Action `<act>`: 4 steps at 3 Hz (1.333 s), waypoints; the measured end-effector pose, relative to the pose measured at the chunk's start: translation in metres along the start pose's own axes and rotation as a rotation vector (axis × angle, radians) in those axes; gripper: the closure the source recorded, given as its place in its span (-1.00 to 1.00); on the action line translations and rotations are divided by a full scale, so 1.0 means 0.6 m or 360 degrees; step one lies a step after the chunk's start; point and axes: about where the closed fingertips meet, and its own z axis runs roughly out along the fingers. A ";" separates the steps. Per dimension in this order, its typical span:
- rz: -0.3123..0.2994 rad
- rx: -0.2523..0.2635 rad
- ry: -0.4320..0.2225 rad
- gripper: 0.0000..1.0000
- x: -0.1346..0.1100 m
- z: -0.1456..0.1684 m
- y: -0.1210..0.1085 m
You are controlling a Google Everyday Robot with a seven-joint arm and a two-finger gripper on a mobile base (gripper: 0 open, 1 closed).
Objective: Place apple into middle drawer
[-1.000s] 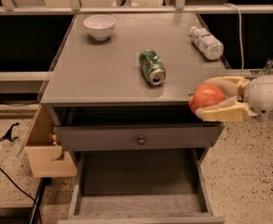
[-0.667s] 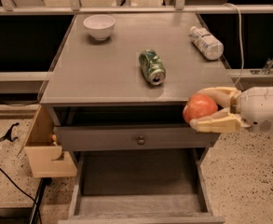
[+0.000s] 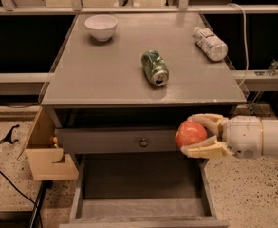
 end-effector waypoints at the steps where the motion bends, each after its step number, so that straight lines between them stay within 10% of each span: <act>1: -0.0068 -0.0065 0.0160 1.00 0.069 0.038 0.012; 4: -0.0113 -0.0174 0.0400 1.00 0.175 0.083 0.037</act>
Offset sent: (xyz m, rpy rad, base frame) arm -0.0025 0.0099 -0.1118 -0.2731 0.0386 0.1075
